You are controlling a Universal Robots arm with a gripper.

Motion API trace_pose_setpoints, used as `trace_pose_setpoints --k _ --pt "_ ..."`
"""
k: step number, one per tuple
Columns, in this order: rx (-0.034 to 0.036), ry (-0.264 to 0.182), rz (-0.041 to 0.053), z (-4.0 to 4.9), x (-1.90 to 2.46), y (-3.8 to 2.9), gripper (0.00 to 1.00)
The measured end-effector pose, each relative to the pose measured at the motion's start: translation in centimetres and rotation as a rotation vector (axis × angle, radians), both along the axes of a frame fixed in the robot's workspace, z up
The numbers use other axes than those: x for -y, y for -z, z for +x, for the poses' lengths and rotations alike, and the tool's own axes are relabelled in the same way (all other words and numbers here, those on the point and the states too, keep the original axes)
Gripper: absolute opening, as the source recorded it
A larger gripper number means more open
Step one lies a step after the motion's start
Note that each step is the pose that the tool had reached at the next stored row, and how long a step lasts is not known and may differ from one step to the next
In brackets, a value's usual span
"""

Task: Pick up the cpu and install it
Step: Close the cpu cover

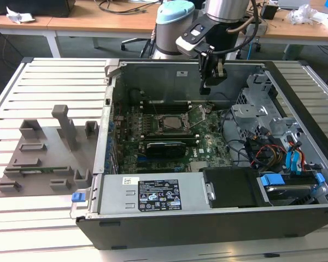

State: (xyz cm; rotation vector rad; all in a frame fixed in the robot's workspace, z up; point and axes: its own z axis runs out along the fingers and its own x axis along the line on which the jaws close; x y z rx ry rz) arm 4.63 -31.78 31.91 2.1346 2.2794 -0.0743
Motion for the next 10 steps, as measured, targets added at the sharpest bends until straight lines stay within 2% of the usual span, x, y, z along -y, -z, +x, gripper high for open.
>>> trace_pose_setpoints --k 10 --pt "-0.0001 0.000 -0.0006 1.38 -0.09 1.13 0.11"
